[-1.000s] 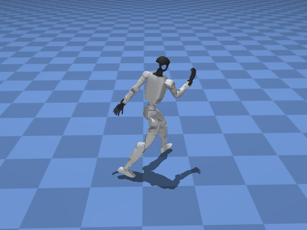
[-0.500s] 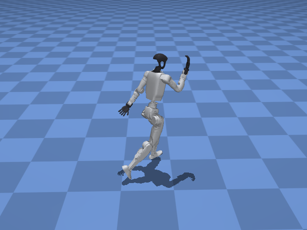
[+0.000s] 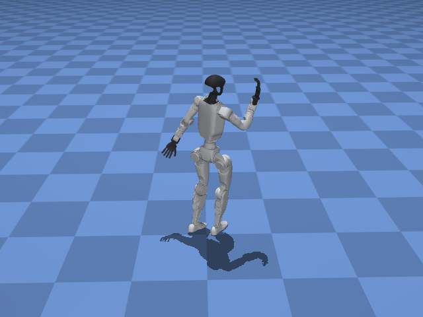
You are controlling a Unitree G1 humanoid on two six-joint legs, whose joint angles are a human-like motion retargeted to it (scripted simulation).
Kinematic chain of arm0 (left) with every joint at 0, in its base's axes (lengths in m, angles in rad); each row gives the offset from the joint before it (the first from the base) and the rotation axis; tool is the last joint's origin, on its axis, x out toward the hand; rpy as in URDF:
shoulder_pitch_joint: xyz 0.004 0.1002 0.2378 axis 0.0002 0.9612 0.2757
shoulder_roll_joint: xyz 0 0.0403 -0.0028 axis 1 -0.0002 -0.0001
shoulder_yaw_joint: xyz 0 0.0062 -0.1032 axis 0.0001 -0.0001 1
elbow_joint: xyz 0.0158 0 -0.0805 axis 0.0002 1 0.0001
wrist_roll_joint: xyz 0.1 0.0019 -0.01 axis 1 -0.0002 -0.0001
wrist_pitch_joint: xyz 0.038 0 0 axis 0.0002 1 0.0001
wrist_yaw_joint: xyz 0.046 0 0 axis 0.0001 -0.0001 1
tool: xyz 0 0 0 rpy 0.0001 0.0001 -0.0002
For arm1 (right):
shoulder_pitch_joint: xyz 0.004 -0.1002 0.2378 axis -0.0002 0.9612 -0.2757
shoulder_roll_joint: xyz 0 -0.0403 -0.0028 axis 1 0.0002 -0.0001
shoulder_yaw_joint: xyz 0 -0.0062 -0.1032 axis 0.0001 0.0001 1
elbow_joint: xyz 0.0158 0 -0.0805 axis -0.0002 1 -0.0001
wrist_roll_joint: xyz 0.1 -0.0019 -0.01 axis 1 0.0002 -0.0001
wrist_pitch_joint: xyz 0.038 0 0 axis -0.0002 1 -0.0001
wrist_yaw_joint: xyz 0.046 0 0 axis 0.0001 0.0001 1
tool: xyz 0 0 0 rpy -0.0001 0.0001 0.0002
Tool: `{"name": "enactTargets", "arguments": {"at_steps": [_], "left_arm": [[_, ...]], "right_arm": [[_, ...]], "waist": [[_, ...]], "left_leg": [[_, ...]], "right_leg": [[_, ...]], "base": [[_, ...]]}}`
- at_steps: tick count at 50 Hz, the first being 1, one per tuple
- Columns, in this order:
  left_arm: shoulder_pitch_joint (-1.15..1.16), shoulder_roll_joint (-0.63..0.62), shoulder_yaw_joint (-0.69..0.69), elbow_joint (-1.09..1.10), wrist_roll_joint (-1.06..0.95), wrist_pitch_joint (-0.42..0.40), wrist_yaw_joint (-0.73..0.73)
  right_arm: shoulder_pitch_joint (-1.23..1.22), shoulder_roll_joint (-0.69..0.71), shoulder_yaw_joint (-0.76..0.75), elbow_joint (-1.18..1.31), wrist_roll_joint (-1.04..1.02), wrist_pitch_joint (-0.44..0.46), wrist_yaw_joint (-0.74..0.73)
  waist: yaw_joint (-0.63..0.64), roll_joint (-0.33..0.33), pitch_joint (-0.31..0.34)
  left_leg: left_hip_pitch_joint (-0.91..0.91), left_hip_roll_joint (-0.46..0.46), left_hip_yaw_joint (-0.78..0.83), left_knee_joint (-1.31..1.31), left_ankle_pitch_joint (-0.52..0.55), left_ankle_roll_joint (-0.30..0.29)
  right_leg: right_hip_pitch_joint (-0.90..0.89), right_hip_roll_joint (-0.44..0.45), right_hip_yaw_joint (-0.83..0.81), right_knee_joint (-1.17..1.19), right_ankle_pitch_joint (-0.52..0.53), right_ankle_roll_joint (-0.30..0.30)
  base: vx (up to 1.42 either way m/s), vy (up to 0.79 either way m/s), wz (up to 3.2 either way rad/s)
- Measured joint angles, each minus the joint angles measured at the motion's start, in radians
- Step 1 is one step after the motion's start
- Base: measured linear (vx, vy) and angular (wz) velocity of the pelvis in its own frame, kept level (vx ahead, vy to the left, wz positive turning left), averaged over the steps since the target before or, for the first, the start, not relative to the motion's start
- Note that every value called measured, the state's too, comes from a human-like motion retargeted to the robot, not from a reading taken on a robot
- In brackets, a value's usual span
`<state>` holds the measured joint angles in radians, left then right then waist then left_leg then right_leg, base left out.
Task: Kungfu
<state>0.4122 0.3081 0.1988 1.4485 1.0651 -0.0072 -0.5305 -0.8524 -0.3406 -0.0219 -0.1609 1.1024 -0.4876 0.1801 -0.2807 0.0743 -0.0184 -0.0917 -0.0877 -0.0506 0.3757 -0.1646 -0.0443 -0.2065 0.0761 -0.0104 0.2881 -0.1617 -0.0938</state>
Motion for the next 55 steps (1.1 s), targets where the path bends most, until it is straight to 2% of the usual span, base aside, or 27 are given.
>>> {"name": "enactTargets", "arguments": {"at_steps": [4, 6, 7, 9, 12, 17, 18, 20, 22, 25, 27, 28, 30, 32, 33, 34, 35, 37, 40, 41, 42, 45, 48, 52, 55], "left_arm": [[0.03, -0.087, 0.018, 0.05, -0.042, 0.01, 0.001], [0.051, -0.113, 0.017, 0.062, -0.017, 0.002, -0.014], [0.062, -0.122, 0.011, 0.068, 0.005, 0.001, -0.018], [0.083, -0.137, 0.003, 0.085, 0.05, 0.008, -0.012], [0.116, -0.157, 0.02, 0.103, 0.077, 0.018, 0.001], [0.18, -0.18, 0.082, 0.149, 0.041, 0.039, 0.027], [0.191, -0.179, 0.102, 0.162, 0.033, 0.047, 0.034], [0.21, -0.177, 0.148, 0.188, 0.003, 0.065, 0.061], [0.221, -0.176, 0.197, 0.217, -0.055, 0.074, 0.102], [0.223, -0.169, 0.272, 0.251, -0.137, 0.078, 0.165], [0.214, -0.15, 0.294, 0.251, -0.181, 0.091, 0.193], [0.208, -0.135, 0.297, 0.251, -0.201, 0.091, 0.206], [0.185, -0.081, 0.287, 0.251, -0.227, 0.105, 0.231], [0.059, -0.017, 0.275, 0.251, -0.203, 0.142, 0.243], [-0.029, 0.022, 0.267, 0.251, -0.173, 0.153, 0.254], [-0.114, 0.054, 0.243, 0.251, -0.158, 0.142, 0.278], [-0.197, 0.082, 0.211, 0.251, -0.152, 0.121, 0.308], [-0.372, 0.139, 0.109, 0.221, -0.191, 0.042, 0.374], [-0.608, 0.182, 0.011, 0.066, -0.167, -0.1, 0.405], [-0.682, 0.175, -0.014, -0.011, -0.164, -0.143, 0.394], [-0.754, 0.167, -0.032, -0.088, -0.161, -0.192, 0.387], [-0.953, 0.14, -0.077, -0.322, -0.196, -0.384, 0.401], [-1.104, 0.171, -0.2, -0.617, -0.348, -0.499, 0.456], [-1.256, 0.331, -0.24, -0.988, -0.488, -0.574, 0.557], [-1.379, 0.488, -0.252, -1.163, -0.515, -0.606, 0.69]], "right_arm": [[0.01, 0.021, 0.019, 0.006, 0.018, 0.008, -0.001], [0.013, 0.02, 0.027, 0.005, 0.032, 0.01, -0.011], [0.015, 0.012, 0.029, 0.003, 0.037, 0.01, -0.013], [0.019, -0.009, 0.03, -0.007, 0.034, 0.01, -0.006], [0.021, -0.027, 0.022, -0.022, 0.005, 0.01, 0.002], [0.003, -0.048, 0.025, -0.026, -0.049, 0.001, -0.014], [0.002, -0.051, 0.021, -0.022, -0.054, 0.005, -0.009], [0.004, -0.053, 0.014, -0.008, -0.061, 0.012, 0.001], [0.011, -0.046, 0.012, 0.016, -0.07, 0.017, 0.012], [0.036, -0.015, 0.009, 0.087, -0.109, 0.032, 0.038], [0.076, 0.012, 0.008, 0.168, -0.152, 0.051, 0.065], [0.107, 0.028, 0.014, 0.216, -0.175, 0.067, 0.077], [0.202, 0.081, 0.011, 0.347, -0.231, 0.102, 0.159], [0.268, 0.146, 0.008, 0.546, -0.371, 0.133, 0.266], [0.284, 0.173, -0.013, 0.698, -0.479, 0.147, 0.314], [0.31, 0.195, -0.046, 0.86, -0.618, 0.187, 0.353], [0.341, 0.214, -0.086, 1.027, -0.773, 0.24, 0.389], [0.379, 0.225, -0.137, 1.356, -1.045, 0.321, 0.388], [0.458, 0.177, -0.088, 1.766, -1.232, 0.438, 0.242], [0.518, 0.171, -0.083, 1.823, -1.265, 0.467, 0.185], [0.589, 0.17, -0.084, 1.861, -1.29, 0.495, 0.13], [0.856, 0.188, -0.165, 1.861, -1.324, 0.533, 0.013], [1.122, 0.183, -0.257, 1.804, -1.364, 0.509, 0.044], [1.399, 0.114, -0.286, 1.773, -1.394, 0.509, 0.104], [1.516, 0.065, -0.353, 1.807, -1.416, 0.528, 0.021]], "waist": [[0.0, -0.035, -0.019], [-0.018, -0.049, -0.033], [-0.01, -0.053, -0.042], [0.038, -0.057, -0.058], [0.088, -0.058, -0.056], [0.208, -0.058, 0.001], [0.239, -0.055, 0.012], [0.28, -0.054, 0.026], [0.294, -0.066, 0.028], [0.318, -0.096, 0.017], [0.326, -0.114, -0.011], [0.325, -0.126, -0.034], [0.252, -0.133, -0.108], [0.268, -0.18, -0.121], [0.259, -0.143, -0.113], [0.251, -0.12, -0.109], [0.245, -0.106, -0.108], [0.209, -0.092, -0.097], [0.142, -0.073, -0.076], [0.113, -0.065, -0.061], [0.085, -0.058, -0.045], [0.002, -0.048, 0.002], [-0.084, -0.027, 0.045], [-0.247, -0.009, 0.063], [-0.379, -0.009, 0.089]], "left_leg": [[-0.158, 0.028, 0.126, 0.368, 0.295, -0.096], [-0.273, 0.061, 0.175, 0.554, 0.408, -0.111], [-0.33, 0.072, 0.197, 0.611, 0.428, -0.109], [-0.433, 0.083, 0.241, 0.632, 0.357, -0.101], [-0.543, 0.11, 0.284, 0.505, 0.323, -0.095], [-0.617, 0.143, 0.215, 0.049, 0.38, -0.093], [-0.621, 0.16, 0.204, -0.032, 0.376, -0.081], [-0.644, 0.192, 0.211, -0.15, 0.299, -0.038], [-0.669, 0.211, 0.252, -0.197, 0.216, 0.028], [-0.658, 0.258, 0.337, -0.179, 0.224, 0.085], [-0.628, 0.285, 0.439, -0.134, 0.399, 0.14], [-0.612, 0.285, 0.492, -0.14, 0.425, 0.169], [-0.706, 0.225, 0.319, 0.014, 0.319, 0.144], [-0.665, 0.234, 0.404, 0.041, 0.248, 0.135], [-0.659, 0.267, 0.386, 0.089, 0.197, 0.123], [-0.626, 0.281, 0.371, 0.11, 0.151, 0.109], [-0.581, 0.284, 0.357, 0.117, 0.109, 0.095], [-0.517, 0.285, 0.329, 0.101, 0.085, 0.061], [-0.389, 0.243, 0.286, 0.029, 0.067, 0.025], [-0.346, 0.227, 0.262, 0.008, 0.058, 0.019], [-0.303, 0.21, 0.238, -0.013, 0.051, 0.014], [-0.172, 0.16, 0.18, -0.078, 0.033, 0.009], [-0.038, 0.128, 0.149, -0.129, -0.003, 0.021], [0.094, 0.111, 0.13, -0.155, -0.068, 0.015], [0.173, 0.106, 0.107, -0.148, -0.118, -0.005]], "right_leg": [[0.101, -0.017, 0.015, -0.07, -0.036, -0.059], [0.126, -0.015, 0.026, -0.089, -0.059, -0.07], [0.138, -0.008, 0.031, -0.099, -0.07, -0.076], [0.164, 0.006, 0.035, -0.123, -0.089, -0.088], [0.199, 0.044, 0.065, -0.136, -0.119, -0.109], [0.307, 0.098, 0.157, -0.122, -0.193, -0.124], [0.331, 0.109, 0.174, -0.118, -0.204, -0.124], [0.377, 0.116, 0.185, -0.118, -0.216, -0.114], [0.414, 0.097, 0.171, -0.121, -0.202, -0.086], [0.461, 0.051, 0.143, -0.112, -0.123, -0.022], [0.48, 0.025, 0.146, -0.098, -0.013, 0.038], [0.49, 0.006, 0.146, -0.094, 0.063, 0.073], [0.491, 0.003, 0.077, -0.083, 0.269, 0.142], [0.453, -0.067, 0.069, 0.021, 0.424, 0.224], [0.446, -0.034, 0.004, 0.053, 0.492, 0.237], [0.432, -0.02, -0.063, 0.101, 0.503, 0.239], [0.415, -0.016, -0.131, 0.158, 0.487, 0.235], [0.357, 0.003, -0.193, 0.254, 0.369, 0.224], [0.252, 0.071, -0.16, 0.308, 0.27, 0.297], [0.22, 0.076, -0.166, 0.302, 0.23, 0.307], [0.19, 0.073, -0.177, 0.295, 0.191, 0.31], [0.104, 0.003, -0.233, 0.26, 0.094, 0.266], [0.015, -0.05, -0.207, 0.195, 0.051, 0.213], [-0.113, -0.095, -0.11, 0.069, 0.114, 0.159], [-0.175, -0.128, -0.042, -0.058, 0.221, 0.131]], "base": [[0.49, -0.3, -0.09], [0.63, -0.47, 0.43], [0.65, -0.5, -0.16], [0.45, -0.36, -0.62], [0.62, -0.35, -0.55], [0.7, -0.31, -0.94], [0.72, -0.23, -1.06], [0.97, -0.21, -0.73], [0.97, -0.16, -0.43], [1.12, -0.1, -0.61], [1.24, -0.05, -0.44], [1.36, -0.02, 0.18], [1.65, -0.01, 0.82], [1.15, -0.07, 0.24], [0.88, -0.07, 0.83], [0.96, -0.08, 1.2], [1.06, -0.15, 1.04], [0.92, -0.2, 0.97], [0.87, -0.13, 1.31], [0.86, -0.13, 1.56], [0.72, -0.12, 1.54], [0.71, -0.16, 1.26], [0.78, -0.24, 0.68], [0.75, -0.37, 0.32], [0.6, -0.41, 0.4]]}}
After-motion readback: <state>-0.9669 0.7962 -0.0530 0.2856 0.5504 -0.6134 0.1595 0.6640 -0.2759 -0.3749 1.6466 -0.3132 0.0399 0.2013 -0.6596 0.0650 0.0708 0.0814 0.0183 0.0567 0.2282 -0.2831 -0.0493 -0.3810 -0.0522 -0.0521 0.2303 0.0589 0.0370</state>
